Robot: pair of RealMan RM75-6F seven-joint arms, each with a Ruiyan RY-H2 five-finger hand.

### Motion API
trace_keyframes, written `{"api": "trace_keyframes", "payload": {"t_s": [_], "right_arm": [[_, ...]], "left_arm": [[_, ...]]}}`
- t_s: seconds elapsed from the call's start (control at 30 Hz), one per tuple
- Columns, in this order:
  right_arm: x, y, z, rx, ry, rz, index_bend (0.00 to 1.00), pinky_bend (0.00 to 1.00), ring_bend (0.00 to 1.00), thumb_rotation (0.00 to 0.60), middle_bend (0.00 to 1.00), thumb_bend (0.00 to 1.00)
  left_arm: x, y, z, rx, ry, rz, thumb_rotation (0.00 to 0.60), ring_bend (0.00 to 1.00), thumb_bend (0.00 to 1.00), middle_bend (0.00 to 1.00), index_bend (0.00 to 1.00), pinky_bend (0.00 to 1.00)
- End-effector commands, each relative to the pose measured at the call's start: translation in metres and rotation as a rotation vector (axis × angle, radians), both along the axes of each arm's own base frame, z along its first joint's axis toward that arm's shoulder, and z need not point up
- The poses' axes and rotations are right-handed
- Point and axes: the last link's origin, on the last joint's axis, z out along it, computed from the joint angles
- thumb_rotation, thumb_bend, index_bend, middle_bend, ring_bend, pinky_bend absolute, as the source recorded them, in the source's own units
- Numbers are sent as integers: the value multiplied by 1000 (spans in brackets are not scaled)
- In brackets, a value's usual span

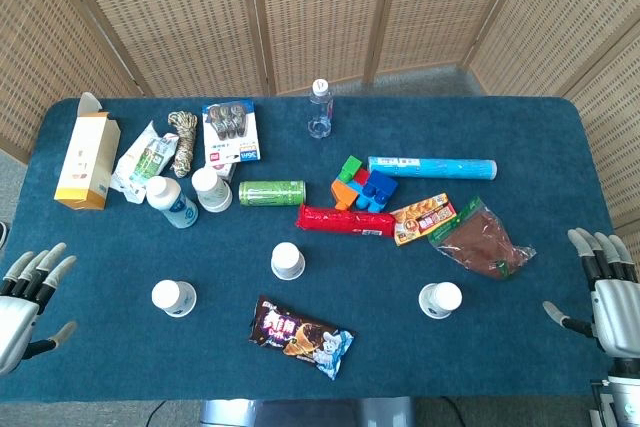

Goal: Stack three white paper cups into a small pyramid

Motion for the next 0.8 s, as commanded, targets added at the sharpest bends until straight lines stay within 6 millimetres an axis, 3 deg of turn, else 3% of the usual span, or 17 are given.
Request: {"api": "trace_keyframes", "payload": {"t_s": [0.03, 0.43, 0.53, 0.8], "right_arm": [[0, 0, 0, 2, 0, 0, 5, 4, 0, 600, 0, 153], [0, 0, 3, -11, -7, -2, 6, 4, 0, 600, 0, 156], [1, -1, 4, -16, -11, -1, 7, 4, 0, 600, 0, 154], [1, -1, 3, -12, -7, -3, 6, 4, 0, 600, 0, 154]], "left_arm": [[0, 0, 0, -2, 1, 0, 600, 0, 275, 0, 0, 0], [6, 4, -6, -23, -14, -16, 600, 0, 275, 0, 0, 0], [20, 12, -12, -51, -36, -45, 600, 0, 274, 0, 0, 0], [85, 45, -29, -144, -17, -153, 600, 0, 274, 0, 0, 0]]}}
